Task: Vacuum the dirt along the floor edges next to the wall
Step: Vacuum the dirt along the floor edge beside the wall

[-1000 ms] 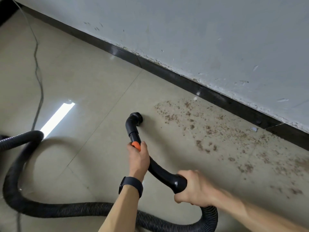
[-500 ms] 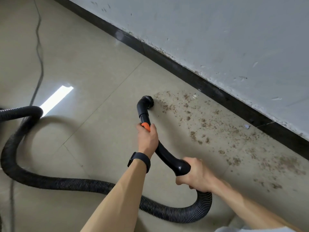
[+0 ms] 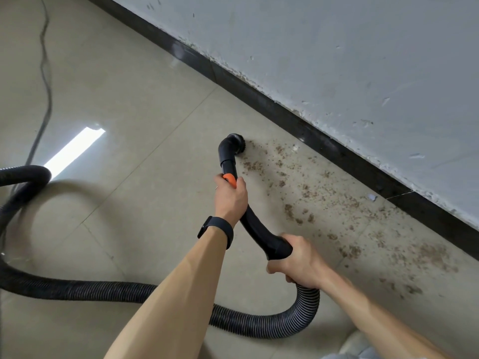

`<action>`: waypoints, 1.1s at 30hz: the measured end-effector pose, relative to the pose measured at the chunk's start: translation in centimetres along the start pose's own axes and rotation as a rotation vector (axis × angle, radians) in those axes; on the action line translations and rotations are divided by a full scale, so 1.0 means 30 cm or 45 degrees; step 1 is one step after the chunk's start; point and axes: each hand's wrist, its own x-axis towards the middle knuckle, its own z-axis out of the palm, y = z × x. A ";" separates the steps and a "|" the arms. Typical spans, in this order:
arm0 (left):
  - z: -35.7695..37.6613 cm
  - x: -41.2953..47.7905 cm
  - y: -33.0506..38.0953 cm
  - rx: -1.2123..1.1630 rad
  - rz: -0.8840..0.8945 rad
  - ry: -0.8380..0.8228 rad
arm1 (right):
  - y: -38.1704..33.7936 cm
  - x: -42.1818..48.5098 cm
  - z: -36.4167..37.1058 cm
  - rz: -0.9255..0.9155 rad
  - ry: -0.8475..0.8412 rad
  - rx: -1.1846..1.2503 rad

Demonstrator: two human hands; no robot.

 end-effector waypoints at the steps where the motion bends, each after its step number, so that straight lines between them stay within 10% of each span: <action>1: 0.005 -0.003 0.003 0.001 0.006 -0.002 | 0.002 -0.005 -0.002 0.003 -0.001 0.007; 33: 0.269 -0.055 0.124 0.165 0.195 -0.280 | 0.129 -0.098 -0.122 0.134 0.177 0.246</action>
